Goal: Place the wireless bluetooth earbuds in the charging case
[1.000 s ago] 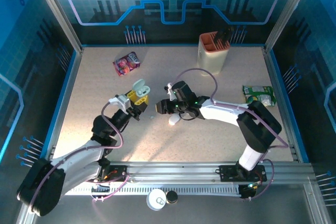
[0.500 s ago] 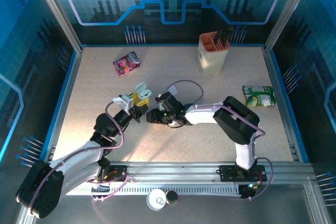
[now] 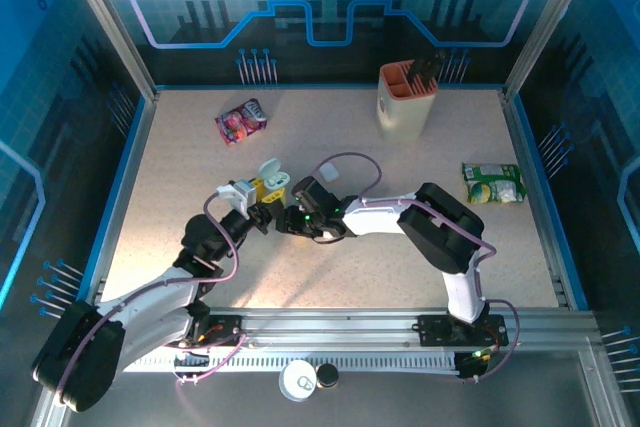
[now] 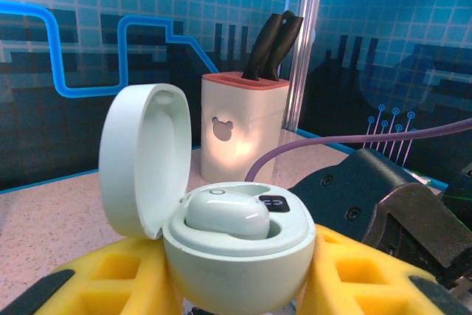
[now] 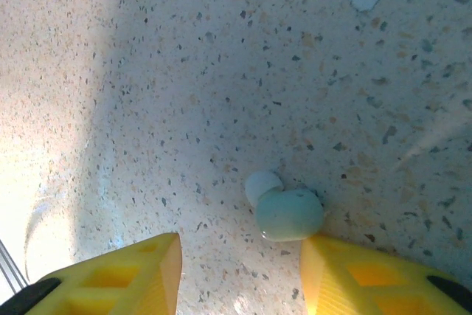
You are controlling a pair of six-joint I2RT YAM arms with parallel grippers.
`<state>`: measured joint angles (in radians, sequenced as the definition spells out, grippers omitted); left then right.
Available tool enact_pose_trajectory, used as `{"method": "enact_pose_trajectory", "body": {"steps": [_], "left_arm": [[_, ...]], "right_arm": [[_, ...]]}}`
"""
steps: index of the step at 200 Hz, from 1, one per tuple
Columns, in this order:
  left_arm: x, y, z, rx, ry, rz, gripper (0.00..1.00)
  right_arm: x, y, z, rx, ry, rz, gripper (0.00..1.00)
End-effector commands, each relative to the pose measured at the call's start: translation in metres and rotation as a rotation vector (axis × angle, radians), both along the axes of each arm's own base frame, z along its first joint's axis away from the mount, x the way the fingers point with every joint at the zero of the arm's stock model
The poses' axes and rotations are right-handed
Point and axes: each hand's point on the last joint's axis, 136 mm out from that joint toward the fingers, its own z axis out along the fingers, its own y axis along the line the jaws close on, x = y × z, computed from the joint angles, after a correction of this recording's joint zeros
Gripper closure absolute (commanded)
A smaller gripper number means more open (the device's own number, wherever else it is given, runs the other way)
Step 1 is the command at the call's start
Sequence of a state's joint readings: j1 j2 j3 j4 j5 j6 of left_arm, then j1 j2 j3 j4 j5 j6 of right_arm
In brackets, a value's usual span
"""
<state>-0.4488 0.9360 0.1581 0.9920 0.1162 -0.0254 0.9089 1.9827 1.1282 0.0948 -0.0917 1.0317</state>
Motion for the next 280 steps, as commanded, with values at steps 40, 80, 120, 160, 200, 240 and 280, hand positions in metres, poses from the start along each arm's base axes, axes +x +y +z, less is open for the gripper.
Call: {"method": "enact_pose_trajectory", "body": {"steps": [40, 80, 120, 160, 200, 240, 280], "left_arm": [[-0.001, 0.004, 0.005, 0.004, -0.032, 0.017, 0.63], [0.000, 0.003, 0.003, 0.007, -0.024, 0.013, 0.63], [0.001, 0.001, 0.002, 0.006, -0.020, 0.006, 0.63], [0.002, 0.001, -0.001, 0.009, -0.015, 0.006, 0.63], [0.001, 0.000, -0.001, 0.008, -0.014, 0.000, 0.63], [0.001, 0.000, -0.003, 0.010, -0.011, 0.000, 0.63], [0.000, 0.001, -0.003, 0.009, -0.013, 0.000, 0.63]], "right_arm": [[0.023, -0.005, -0.018, -0.002, 0.011, -0.036, 0.69], [0.029, -0.008, -0.022, 0.026, 0.039, -0.065, 0.71], [0.035, -0.005, -0.015, 0.092, 0.042, -0.097, 0.67], [0.035, -0.008, -0.011, 0.090, 0.036, -0.110, 0.72], [0.038, -0.011, -0.022, 0.053, 0.061, -0.114, 0.72], [0.043, -0.013, -0.031, 0.015, 0.081, -0.124, 0.72], [0.041, -0.018, -0.048, -0.036, 0.129, -0.130, 0.75]]}}
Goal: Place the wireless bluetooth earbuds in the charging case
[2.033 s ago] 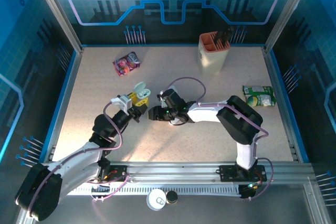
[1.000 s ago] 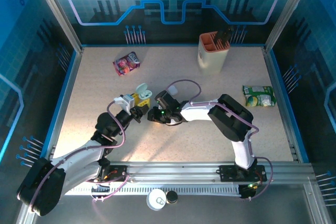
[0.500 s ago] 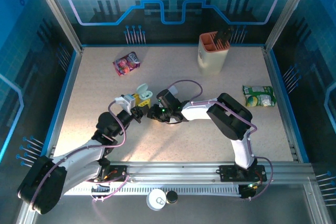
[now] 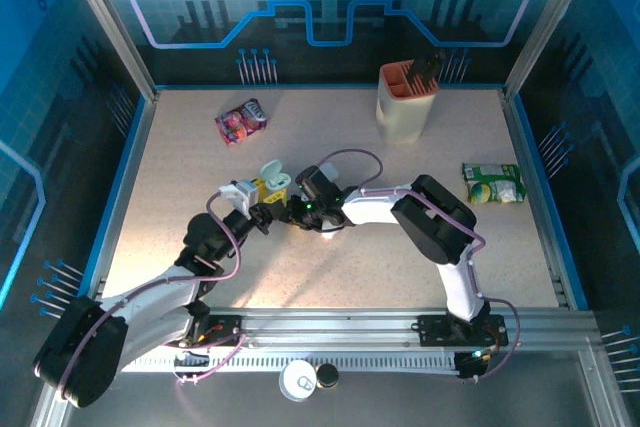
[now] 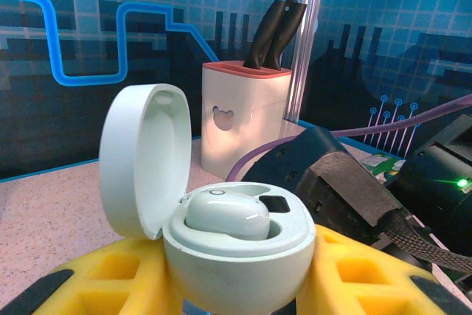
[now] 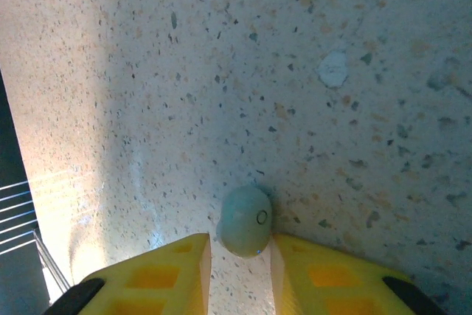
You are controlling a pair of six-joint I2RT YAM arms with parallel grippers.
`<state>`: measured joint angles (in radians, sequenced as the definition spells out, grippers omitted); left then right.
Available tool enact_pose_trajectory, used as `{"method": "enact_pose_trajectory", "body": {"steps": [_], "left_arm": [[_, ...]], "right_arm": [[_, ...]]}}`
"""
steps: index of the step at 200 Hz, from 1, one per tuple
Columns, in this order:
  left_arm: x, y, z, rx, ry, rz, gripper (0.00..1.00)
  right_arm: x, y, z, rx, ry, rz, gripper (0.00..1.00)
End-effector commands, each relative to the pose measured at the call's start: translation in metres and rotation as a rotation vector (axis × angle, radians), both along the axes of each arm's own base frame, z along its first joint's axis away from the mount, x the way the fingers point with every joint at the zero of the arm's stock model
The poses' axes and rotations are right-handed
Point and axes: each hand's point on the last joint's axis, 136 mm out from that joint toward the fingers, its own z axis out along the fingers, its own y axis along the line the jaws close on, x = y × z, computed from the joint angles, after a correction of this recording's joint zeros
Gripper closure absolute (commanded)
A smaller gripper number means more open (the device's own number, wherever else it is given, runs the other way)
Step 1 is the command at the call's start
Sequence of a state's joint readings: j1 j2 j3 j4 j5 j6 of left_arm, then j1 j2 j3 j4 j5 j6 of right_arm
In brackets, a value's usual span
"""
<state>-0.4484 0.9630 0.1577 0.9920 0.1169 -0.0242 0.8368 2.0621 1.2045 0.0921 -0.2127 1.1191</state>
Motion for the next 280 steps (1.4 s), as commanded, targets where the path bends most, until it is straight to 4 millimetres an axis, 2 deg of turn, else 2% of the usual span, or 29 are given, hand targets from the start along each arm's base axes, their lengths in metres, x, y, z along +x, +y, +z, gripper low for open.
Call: {"method": "enact_pose_trajectory", "body": {"steps": [1, 41, 82, 133, 188, 245, 257, 261, 280], "left_arm": [[-0.003, 0.002, 0.005, -0.003, -0.036, 0.000, 0.63], [-0.003, 0.003, 0.004, -0.001, -0.034, 0.002, 0.63], [-0.002, 0.003, 0.001, 0.012, -0.030, 0.008, 0.62], [-0.003, 0.003, -0.004, 0.040, -0.030, 0.010, 0.62], [-0.001, -0.001, -0.010, 0.065, -0.017, -0.011, 0.62], [0.001, -0.011, -0.031, 0.115, 0.003, -0.056, 0.60], [0.003, -0.013, -0.035, 0.120, 0.016, -0.065, 0.61], [0.003, -0.013, -0.036, 0.123, 0.022, -0.066, 0.61], [0.003, -0.016, -0.043, 0.144, 0.034, -0.080, 0.61]], "right_arm": [[0.017, -0.021, -0.042, -0.115, 0.005, -0.067, 0.75], [0.015, -0.023, -0.042, -0.130, 0.008, -0.053, 0.84], [0.019, -0.022, -0.007, -0.104, -0.111, 0.003, 0.84], [0.018, -0.053, 0.039, -0.131, -0.278, 0.044, 0.83], [0.002, -0.082, 0.059, -0.146, -0.330, 0.088, 0.83], [-0.012, -0.098, 0.083, -0.155, -0.484, 0.205, 0.83], [-0.011, -0.098, 0.095, -0.150, -0.539, 0.230, 0.82], [-0.017, -0.103, 0.087, -0.164, -0.537, 0.250, 0.82], [-0.020, -0.108, 0.095, -0.158, -0.600, 0.285, 0.82]]}}
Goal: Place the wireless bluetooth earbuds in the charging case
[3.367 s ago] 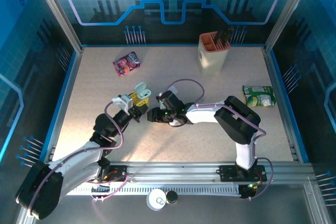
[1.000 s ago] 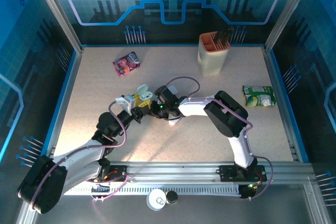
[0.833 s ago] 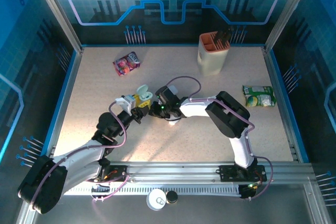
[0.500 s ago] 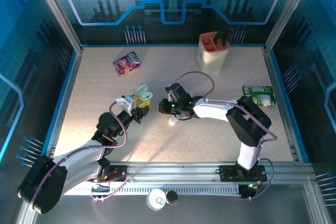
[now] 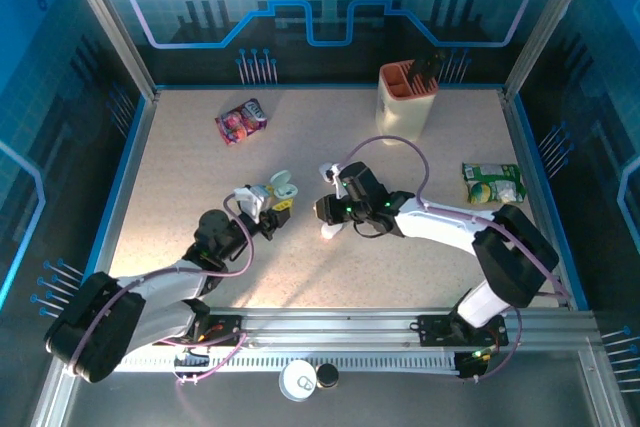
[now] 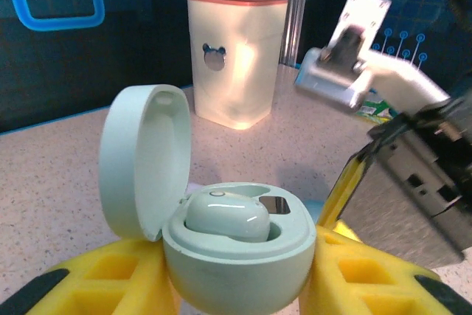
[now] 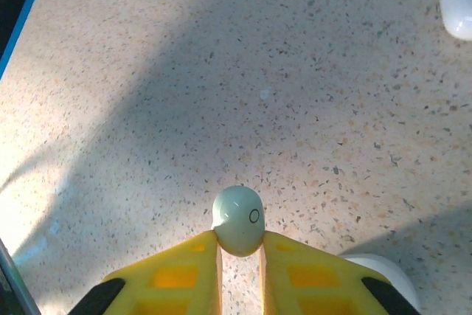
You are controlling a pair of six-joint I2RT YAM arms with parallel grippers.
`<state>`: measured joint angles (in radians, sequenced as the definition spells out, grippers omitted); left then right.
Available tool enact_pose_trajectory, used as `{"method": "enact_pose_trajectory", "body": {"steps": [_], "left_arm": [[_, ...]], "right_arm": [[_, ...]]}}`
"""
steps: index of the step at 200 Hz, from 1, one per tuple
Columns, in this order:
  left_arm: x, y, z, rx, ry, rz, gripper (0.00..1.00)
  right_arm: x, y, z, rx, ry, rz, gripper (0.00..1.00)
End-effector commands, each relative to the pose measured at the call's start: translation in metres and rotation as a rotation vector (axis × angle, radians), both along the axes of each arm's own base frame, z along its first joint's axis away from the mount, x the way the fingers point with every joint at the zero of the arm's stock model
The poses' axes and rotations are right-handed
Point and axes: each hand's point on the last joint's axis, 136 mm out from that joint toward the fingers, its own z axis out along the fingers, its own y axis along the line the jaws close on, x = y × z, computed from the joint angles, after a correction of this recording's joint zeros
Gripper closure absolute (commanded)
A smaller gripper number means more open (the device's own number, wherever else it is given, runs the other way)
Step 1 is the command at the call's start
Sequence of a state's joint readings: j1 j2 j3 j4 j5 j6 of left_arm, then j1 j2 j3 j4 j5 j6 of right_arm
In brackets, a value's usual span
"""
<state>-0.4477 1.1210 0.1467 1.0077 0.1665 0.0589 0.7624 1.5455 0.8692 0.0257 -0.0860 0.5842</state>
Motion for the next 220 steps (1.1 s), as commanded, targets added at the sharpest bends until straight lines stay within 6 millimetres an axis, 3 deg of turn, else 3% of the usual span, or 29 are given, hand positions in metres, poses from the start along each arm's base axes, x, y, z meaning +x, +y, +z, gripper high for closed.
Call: {"method": "enact_pose_trajectory", "body": {"steps": [1, 55, 108, 119, 124, 220], "left_arm": [[-0.002, -0.005, 0.007, 0.010, -0.048, -0.039, 0.61], [-0.010, -0.013, -0.008, 0.077, 0.000, -0.111, 0.61], [-0.026, -0.029, -0.014, 0.112, -0.002, -0.257, 0.61], [-0.028, -0.032, -0.014, 0.112, -0.005, -0.276, 0.61], [-0.029, -0.032, -0.014, 0.114, -0.006, -0.283, 0.61], [-0.033, -0.039, -0.009, 0.110, -0.050, -0.337, 0.61]], "right_arm": [[-0.003, -0.011, 0.010, -0.024, -0.106, 0.078, 0.82], [-0.006, -0.015, 0.041, 0.030, -0.220, 0.162, 0.81], [-0.015, -0.004, 0.069, 0.030, -0.287, 0.277, 0.81], [-0.020, -0.004, 0.065, 0.007, -0.282, 0.301, 0.81], [-0.018, 0.001, 0.076, 0.015, -0.306, 0.311, 0.81], [-0.029, 0.019, 0.074, -0.050, -0.316, 0.391, 0.81]]}}
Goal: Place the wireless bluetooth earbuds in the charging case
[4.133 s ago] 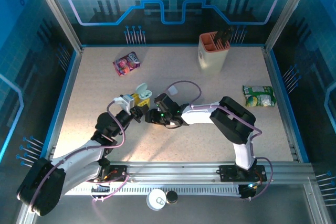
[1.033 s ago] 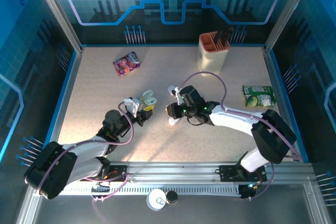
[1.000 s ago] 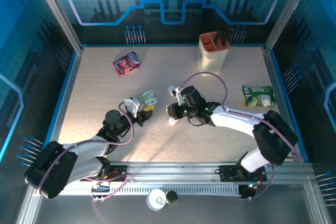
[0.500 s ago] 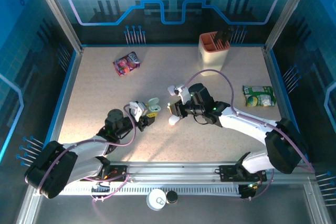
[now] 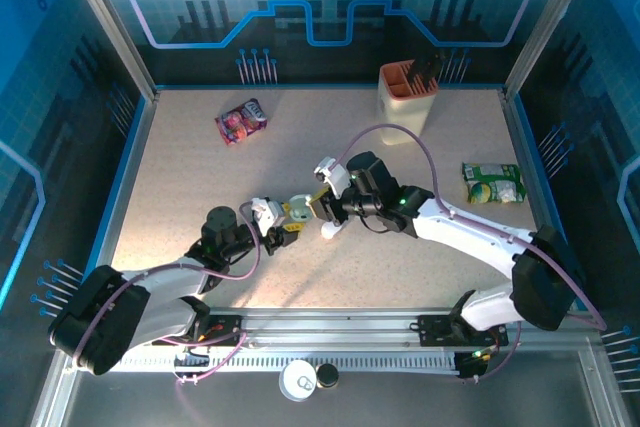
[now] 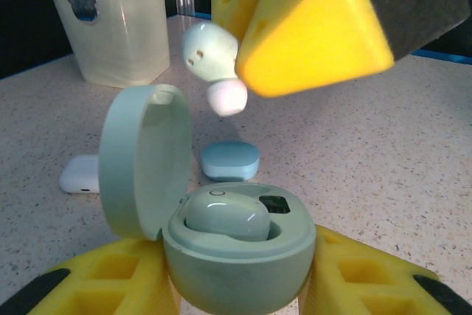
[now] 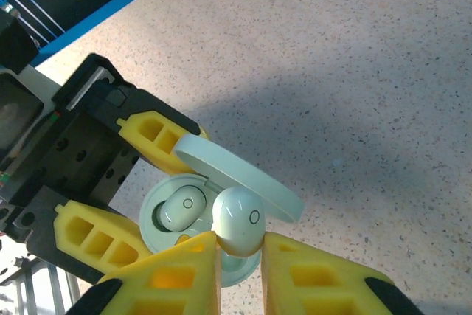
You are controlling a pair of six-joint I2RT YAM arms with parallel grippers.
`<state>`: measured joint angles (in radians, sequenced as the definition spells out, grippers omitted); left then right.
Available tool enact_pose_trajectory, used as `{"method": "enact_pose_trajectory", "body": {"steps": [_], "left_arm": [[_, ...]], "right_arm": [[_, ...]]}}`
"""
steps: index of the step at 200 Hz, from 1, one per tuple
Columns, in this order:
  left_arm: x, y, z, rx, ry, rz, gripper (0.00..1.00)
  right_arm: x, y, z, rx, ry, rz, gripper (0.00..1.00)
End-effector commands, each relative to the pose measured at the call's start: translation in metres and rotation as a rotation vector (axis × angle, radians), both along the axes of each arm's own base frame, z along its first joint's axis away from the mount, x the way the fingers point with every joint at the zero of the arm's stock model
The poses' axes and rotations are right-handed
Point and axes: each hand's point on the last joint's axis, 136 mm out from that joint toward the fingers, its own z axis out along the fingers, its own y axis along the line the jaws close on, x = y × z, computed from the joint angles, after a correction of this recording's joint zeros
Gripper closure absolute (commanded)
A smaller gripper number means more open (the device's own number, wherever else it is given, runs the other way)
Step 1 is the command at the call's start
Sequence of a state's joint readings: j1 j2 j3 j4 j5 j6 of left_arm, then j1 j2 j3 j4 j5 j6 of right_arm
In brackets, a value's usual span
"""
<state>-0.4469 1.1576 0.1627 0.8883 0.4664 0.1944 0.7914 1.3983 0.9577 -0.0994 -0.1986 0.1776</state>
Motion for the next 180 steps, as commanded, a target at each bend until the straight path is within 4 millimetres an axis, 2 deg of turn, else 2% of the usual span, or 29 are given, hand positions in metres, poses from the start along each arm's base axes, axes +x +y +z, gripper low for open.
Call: {"method": "enact_pose_trajectory", "body": {"steps": [1, 106, 180], "left_arm": [[0.003, -0.004, 0.021, -0.022, -0.085, -0.030, 0.61], [0.006, -0.006, 0.027, -0.038, -0.105, -0.030, 0.61], [0.010, -0.008, 0.026, -0.045, -0.113, -0.030, 0.61]], "right_arm": [[-0.001, 0.003, -0.003, -0.029, -0.005, 0.023, 0.81], [-0.004, 0.005, -0.020, -0.062, 0.034, 0.048, 0.81], [-0.010, 0.004, -0.023, -0.079, 0.052, 0.070, 0.81]]}}
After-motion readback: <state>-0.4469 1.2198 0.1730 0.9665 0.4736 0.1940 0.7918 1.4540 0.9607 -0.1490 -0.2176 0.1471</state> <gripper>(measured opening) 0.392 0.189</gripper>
